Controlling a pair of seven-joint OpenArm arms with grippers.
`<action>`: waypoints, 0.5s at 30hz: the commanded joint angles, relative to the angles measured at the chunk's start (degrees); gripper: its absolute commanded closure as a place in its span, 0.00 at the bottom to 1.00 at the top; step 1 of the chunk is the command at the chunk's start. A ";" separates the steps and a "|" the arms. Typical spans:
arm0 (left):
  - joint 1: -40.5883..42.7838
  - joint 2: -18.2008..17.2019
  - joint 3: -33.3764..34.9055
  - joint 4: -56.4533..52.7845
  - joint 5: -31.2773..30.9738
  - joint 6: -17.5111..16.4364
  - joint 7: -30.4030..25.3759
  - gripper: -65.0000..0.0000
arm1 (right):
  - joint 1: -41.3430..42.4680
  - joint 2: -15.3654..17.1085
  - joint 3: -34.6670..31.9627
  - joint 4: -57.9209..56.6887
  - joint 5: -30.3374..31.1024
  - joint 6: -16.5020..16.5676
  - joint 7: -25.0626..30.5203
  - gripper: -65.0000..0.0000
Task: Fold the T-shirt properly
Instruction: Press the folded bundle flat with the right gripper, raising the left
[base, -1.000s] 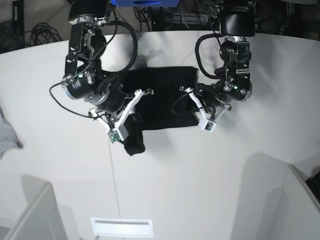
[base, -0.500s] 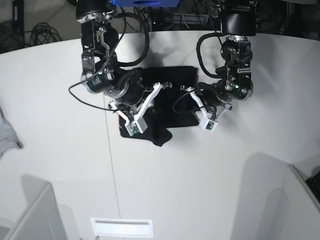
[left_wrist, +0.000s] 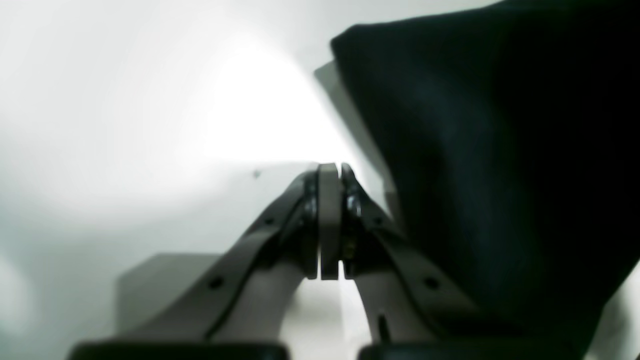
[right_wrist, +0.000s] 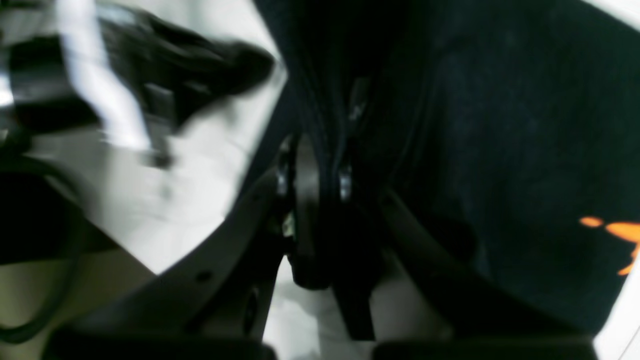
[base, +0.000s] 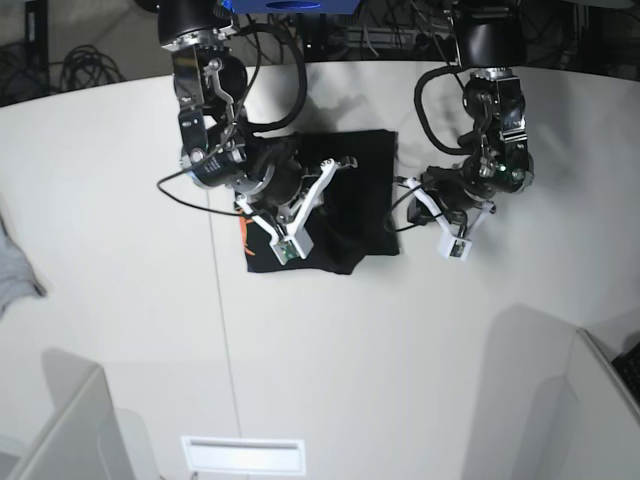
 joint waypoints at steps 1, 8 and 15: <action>2.11 -1.07 -0.10 1.27 4.57 1.59 5.17 1.00 | 1.43 -0.46 0.10 0.56 0.83 0.18 1.37 1.00; 9.67 -2.56 -4.76 11.20 4.48 1.50 5.17 1.00 | 1.43 -0.46 -0.26 -0.15 0.83 0.18 2.42 1.00; 12.92 -2.91 -12.93 12.43 4.48 1.41 5.17 1.00 | 1.52 -0.37 -0.34 -0.32 0.83 0.18 2.33 1.00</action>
